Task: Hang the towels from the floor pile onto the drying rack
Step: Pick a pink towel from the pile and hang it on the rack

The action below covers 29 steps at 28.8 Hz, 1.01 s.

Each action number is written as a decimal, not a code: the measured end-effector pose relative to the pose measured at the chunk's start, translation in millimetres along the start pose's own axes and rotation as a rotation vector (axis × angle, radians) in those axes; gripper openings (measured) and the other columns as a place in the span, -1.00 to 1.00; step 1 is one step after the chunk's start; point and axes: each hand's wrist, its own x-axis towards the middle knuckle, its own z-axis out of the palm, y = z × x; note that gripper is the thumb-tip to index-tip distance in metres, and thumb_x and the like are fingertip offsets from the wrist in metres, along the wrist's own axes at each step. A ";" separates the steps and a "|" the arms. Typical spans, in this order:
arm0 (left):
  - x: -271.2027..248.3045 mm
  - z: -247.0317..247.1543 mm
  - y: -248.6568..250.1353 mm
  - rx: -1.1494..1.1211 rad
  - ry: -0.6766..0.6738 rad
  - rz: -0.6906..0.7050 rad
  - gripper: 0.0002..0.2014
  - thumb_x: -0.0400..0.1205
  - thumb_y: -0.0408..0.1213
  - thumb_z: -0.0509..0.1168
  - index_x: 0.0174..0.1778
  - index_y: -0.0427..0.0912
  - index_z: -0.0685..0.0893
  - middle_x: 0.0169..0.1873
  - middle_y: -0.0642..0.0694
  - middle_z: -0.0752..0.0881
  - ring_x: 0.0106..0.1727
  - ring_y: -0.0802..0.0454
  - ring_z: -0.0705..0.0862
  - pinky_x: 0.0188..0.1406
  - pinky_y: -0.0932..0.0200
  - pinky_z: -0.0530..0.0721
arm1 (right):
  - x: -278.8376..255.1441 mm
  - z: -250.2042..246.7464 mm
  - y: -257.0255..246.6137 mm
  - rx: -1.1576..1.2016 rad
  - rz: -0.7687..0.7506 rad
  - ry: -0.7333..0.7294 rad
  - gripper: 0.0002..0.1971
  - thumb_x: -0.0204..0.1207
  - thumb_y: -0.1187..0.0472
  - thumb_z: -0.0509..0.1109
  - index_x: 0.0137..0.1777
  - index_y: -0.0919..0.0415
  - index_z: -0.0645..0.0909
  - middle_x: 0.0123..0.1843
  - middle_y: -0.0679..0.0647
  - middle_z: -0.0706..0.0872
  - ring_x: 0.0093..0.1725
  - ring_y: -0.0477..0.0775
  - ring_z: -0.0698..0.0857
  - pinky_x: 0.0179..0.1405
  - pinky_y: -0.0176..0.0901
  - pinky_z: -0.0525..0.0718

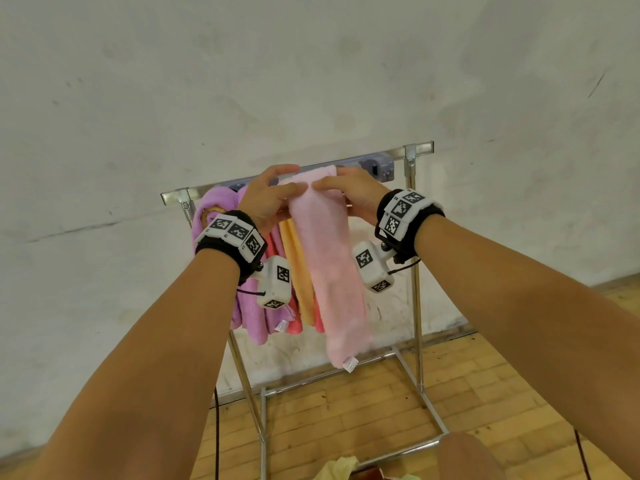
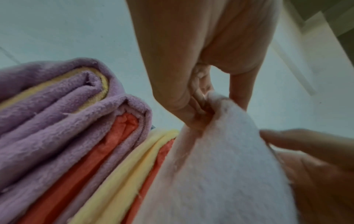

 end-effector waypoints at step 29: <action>12.6 -11.6 -5.0 0.229 0.090 0.115 -0.76 0.52 -0.56 0.22 -0.27 -0.10 0.62 -0.31 -0.14 0.61 -0.20 -0.08 0.54 -0.27 0.13 0.51 | -2.0 -0.3 -12.4 0.069 -0.031 -0.018 -0.59 0.50 0.25 0.55 0.33 0.32 0.63 0.22 0.16 0.77 0.20 0.12 0.75 -0.02 -0.12 0.74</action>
